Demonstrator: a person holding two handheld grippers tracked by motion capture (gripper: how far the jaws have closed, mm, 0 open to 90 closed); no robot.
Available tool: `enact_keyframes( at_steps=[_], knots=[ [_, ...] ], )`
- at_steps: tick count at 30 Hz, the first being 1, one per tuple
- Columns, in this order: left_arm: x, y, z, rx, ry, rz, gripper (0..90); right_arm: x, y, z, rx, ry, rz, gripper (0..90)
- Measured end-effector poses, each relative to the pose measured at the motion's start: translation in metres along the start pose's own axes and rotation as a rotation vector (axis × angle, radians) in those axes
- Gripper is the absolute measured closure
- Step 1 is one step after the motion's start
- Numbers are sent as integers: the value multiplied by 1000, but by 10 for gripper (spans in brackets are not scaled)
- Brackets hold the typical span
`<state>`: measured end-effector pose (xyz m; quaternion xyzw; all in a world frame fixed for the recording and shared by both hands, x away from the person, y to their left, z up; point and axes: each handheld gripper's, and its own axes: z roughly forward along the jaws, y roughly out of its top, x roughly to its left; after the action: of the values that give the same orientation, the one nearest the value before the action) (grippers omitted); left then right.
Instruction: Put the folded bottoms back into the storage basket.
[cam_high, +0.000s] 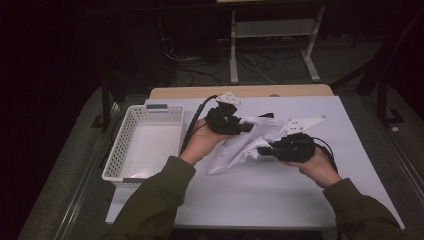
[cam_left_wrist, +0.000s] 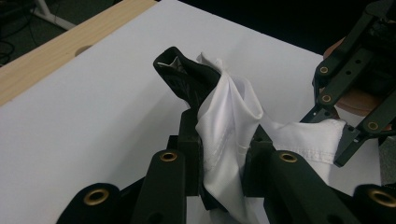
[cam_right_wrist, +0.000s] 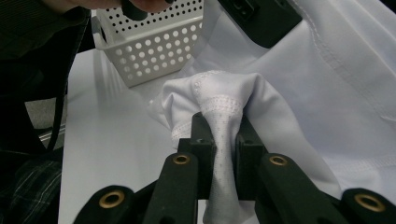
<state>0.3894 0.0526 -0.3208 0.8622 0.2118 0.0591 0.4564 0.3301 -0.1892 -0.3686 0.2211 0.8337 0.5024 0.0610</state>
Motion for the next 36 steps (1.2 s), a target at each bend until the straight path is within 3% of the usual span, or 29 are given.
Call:
enact_keyframes(
  at_steps=[17,27,36],
  knots=[
    [23,6,-62,-43,74,-2,741,1,49,22,-47,60,-23,806],
    [38,-3,-92,-40,119,-17,740,9,80,47,-50,95,-63,807],
    [49,-9,-117,-47,159,-41,740,20,97,73,-35,130,-92,806]
  ],
)
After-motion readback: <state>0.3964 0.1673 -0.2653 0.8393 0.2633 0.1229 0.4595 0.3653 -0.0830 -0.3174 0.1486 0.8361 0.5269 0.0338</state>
